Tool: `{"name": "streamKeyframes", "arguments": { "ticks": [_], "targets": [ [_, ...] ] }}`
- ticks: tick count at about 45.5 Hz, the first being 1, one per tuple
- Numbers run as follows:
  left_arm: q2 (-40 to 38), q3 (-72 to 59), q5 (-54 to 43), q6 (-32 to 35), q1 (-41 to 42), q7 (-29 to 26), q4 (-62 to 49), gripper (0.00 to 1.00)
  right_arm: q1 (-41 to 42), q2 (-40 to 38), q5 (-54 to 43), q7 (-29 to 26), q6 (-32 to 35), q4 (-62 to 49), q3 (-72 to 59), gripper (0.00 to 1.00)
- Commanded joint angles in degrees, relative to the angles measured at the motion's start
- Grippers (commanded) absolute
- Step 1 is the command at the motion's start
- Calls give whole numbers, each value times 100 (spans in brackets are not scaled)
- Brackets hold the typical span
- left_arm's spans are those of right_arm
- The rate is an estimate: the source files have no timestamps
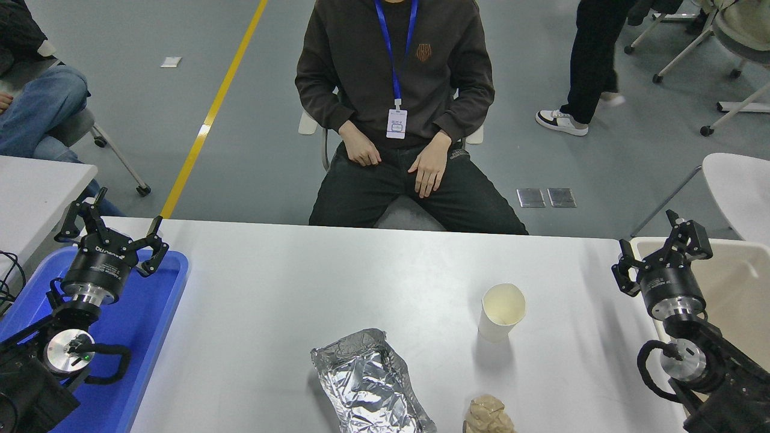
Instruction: Clean the table surface
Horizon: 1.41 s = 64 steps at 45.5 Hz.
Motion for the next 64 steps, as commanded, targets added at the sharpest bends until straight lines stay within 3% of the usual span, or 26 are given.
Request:
{"name": "streamKeyframes", "arguments": {
  "ticks": [1,55,64],
  "targets": [
    [-6,3,9,0,0,0,-5,100,-5,-15,5,4,-18,-12,-1,99],
    [3,3,0,0,-9,0,-5,100,118,-138,13,22,-62,67,8,99],
    [-6,-6,0,-9,-9,9,-5,100,145,-120,22,-180,-88,84,-44,99]
  ]
}}
